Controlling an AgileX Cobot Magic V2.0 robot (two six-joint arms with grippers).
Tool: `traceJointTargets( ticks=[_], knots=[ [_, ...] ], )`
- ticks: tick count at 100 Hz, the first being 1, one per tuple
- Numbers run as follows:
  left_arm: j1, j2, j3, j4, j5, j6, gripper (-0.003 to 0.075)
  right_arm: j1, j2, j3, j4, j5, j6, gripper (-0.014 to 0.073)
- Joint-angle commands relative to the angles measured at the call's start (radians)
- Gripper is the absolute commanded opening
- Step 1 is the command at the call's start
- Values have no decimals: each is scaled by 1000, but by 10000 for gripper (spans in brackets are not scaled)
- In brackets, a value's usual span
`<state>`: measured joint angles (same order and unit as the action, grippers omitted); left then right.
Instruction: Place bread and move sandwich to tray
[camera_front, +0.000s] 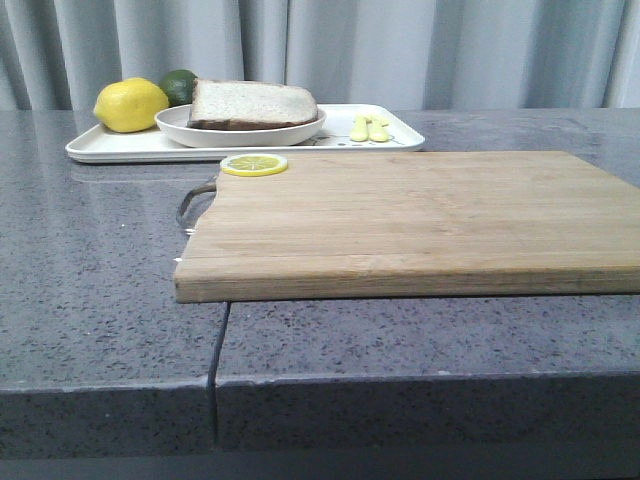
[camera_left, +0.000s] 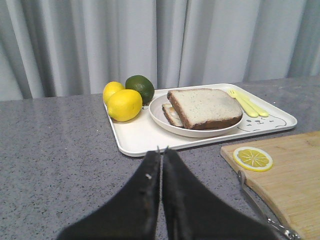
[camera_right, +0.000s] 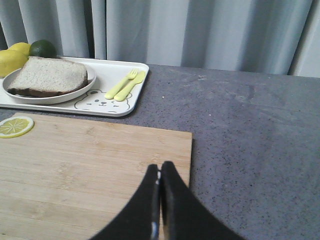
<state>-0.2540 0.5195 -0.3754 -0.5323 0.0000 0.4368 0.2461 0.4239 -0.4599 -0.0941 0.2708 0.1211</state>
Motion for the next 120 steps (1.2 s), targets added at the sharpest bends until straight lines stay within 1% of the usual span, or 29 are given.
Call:
traceJointTargets(
  ticks=[1,30,34,42,52,59,68,76,97,107,111,120],
  knots=[
    [-7,5,-27,-4,-58,1,-19,-7,5,-27,-13,-75,-1,-116],
    [-7,3,-7,1,-67,1,-19,-7,5,-27,-13,-75,-1,-116],
    [-7,-7,7,22,-70,1,-19,-7,5,-27,-13,-75,-1,-116],
    [9,-47,43,109,-84,1,-19,-7,5,-27,-13,-75,-1,-116],
    [45,-124,110,118,-84,-6,-19,-7,5,-27,-13,-75,-1,-116],
    [83,-185,160,169,-83,-46,-19,-7,5,-27,-13,-75,-1,-116],
    [133,-260,219,288,-75,-167,-19,-7,5,-27,-13,-75,-1,-116],
    [167,-320,274,328,-73,-239,-19,-7,5,-27,-13,-75,-1,-116],
    [196,-463,369,414,-40,-256,-19,-7,5,-27,-13,-75,-1,-116],
    [196,-523,393,457,-12,-312,-19,-7,5,-27,-13,-75,-1,-116],
    [196,-540,393,480,27,-340,-19,-7,5,-27,-13,-75,-1,-116],
    [197,-558,393,498,55,-352,-19,-7,5,-27,-13,-75,-1,-116]
  ],
)
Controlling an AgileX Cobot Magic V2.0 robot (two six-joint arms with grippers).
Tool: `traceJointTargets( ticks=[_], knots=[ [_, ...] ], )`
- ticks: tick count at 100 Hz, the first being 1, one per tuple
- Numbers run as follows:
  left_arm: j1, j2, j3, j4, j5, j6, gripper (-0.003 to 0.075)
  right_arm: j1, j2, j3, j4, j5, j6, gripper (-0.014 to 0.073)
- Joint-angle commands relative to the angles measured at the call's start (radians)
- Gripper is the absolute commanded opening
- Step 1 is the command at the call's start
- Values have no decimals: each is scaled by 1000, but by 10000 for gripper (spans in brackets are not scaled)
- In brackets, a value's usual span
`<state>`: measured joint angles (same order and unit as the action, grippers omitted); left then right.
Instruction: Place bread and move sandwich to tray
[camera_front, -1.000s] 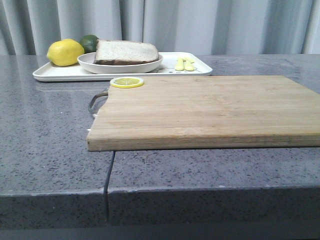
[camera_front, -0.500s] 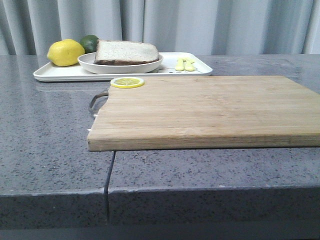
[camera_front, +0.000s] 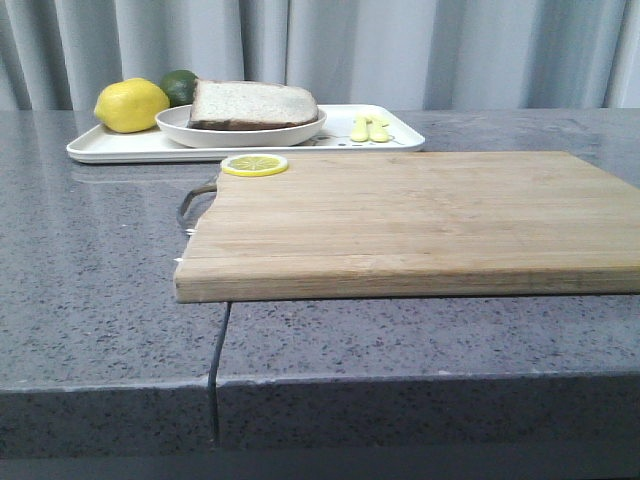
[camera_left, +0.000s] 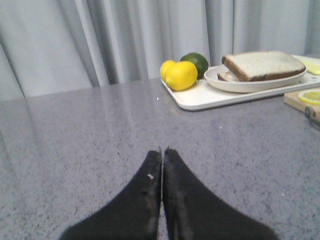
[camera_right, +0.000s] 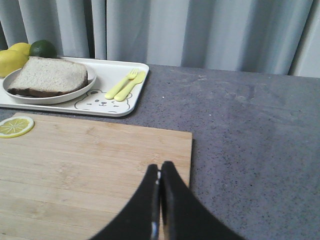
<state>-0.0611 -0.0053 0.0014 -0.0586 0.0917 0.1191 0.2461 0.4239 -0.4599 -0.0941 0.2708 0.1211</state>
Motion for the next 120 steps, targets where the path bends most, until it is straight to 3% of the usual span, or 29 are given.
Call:
traceJointTargets(
  ticks=[1,103,120],
  knots=[
    [4,-33,16,27,-35,-34,-19,-7,5,-27,-13,-75,-1,-116],
    [5,-33,16,23,-33,-34,-19,-7,5,-27,-24,-77,-11,-117],
    [5,-33,16,23,-33,-34,-19,-7,-3,53,-56,-144,-20,-117]
  ],
)
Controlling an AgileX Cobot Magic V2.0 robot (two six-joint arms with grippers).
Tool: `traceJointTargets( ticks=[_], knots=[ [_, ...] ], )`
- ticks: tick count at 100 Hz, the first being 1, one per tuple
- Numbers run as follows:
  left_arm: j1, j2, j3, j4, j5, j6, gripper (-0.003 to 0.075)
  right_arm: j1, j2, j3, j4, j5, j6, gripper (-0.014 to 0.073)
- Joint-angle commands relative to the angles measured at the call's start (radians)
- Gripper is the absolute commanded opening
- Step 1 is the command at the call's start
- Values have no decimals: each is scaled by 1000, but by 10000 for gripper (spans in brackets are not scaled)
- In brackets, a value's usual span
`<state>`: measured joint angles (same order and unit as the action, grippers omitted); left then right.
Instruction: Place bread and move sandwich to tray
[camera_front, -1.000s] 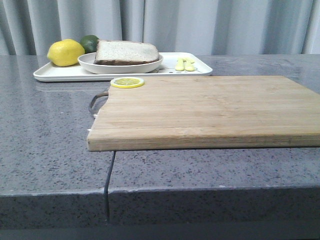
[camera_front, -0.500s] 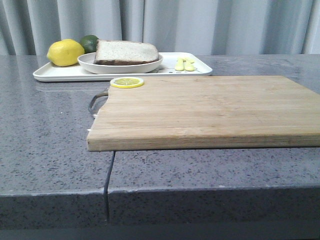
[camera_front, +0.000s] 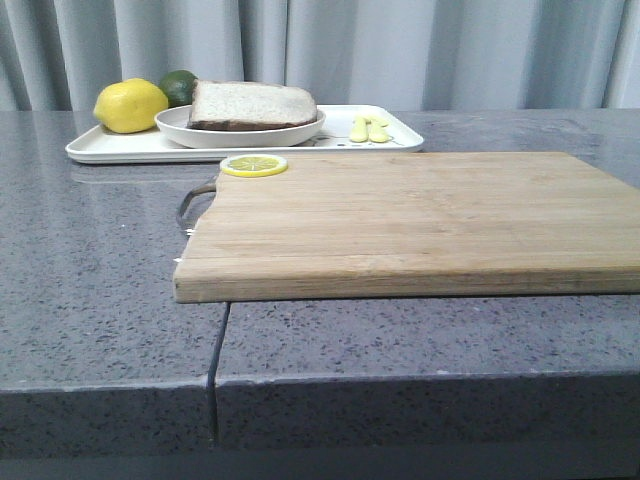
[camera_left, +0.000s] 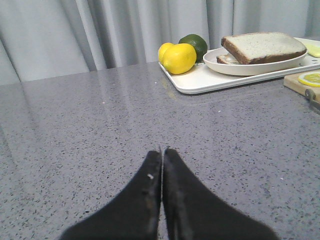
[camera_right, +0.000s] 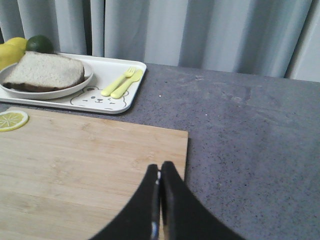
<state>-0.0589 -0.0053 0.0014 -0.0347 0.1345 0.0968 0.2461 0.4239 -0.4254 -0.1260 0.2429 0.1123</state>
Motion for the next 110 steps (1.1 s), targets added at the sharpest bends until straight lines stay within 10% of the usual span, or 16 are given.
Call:
traceJointTargets(
  ticks=[1,32,110],
  knots=[
    [3,-33,16,-1,-76,-12,-19,-7,-3,30,-23,-122,-11,-117],
    [3,-33,16,-1,-76,-12,-19,-57,-161,322,-3,-362,-11,-117],
    [3,-33,16,-1,-76,-12,-19,-151,-452,453,15,-235,-10,-117]
  ],
)
